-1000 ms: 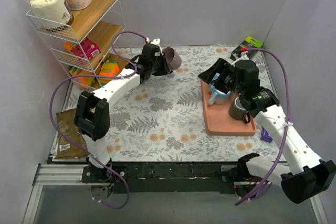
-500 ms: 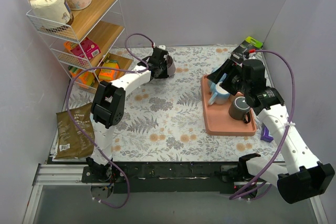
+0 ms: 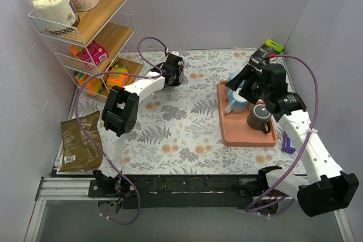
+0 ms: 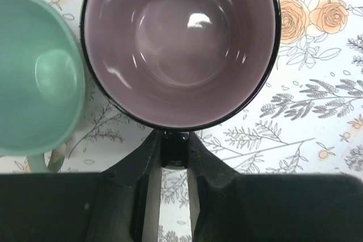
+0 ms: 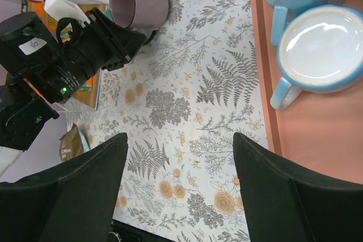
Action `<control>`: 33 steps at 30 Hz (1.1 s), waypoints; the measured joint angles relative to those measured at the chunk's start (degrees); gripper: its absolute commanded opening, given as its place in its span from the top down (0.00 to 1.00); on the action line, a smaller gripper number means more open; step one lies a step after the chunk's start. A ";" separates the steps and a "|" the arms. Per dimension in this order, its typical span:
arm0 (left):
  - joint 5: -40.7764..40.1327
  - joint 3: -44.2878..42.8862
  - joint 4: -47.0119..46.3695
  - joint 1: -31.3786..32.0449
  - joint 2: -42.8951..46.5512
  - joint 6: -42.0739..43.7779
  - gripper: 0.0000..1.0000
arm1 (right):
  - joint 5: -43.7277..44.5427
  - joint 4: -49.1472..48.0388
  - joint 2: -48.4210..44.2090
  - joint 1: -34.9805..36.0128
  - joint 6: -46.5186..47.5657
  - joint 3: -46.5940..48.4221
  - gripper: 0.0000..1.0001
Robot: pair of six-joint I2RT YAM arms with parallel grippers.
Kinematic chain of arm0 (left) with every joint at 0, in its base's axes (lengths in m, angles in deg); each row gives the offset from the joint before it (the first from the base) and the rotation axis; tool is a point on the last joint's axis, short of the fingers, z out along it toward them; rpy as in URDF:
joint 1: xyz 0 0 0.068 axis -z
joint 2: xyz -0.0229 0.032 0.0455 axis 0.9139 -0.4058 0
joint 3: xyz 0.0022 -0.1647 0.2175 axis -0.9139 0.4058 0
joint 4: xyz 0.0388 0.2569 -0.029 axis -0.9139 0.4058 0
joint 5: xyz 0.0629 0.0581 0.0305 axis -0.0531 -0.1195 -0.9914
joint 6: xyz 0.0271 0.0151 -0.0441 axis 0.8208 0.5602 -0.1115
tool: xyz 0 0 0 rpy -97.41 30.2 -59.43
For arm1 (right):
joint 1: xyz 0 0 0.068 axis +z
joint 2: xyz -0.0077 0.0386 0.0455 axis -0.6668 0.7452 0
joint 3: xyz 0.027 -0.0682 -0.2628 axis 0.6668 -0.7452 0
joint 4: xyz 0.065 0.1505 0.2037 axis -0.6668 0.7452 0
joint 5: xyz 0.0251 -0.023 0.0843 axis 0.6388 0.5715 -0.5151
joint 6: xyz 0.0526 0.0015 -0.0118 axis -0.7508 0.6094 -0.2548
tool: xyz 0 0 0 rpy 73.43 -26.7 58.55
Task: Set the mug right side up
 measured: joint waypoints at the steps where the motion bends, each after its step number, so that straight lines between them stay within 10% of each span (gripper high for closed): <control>1: -0.20 -0.39 -0.02 0.00 -0.70 0.15 1.00 | 0.00 0.48 0.17 -0.09 0.11 0.00 0.18; 18: -1.29 -3.39 -1.64 0.00 -1.79 1.46 0.47 | 1.44 6.19 1.25 -1.81 2.14 0.50 0.16; 25: -0.83 -4.42 -1.60 0.02 -1.42 1.11 0.04 | 4.33 11.28 2.62 -4.33 5.77 1.07 0.12; 33: 1.27 -0.87 -0.33 0.11 8.31 0.22 0.02 | 13.27 17.79 4.39 -6.21 11.93 2.91 0.09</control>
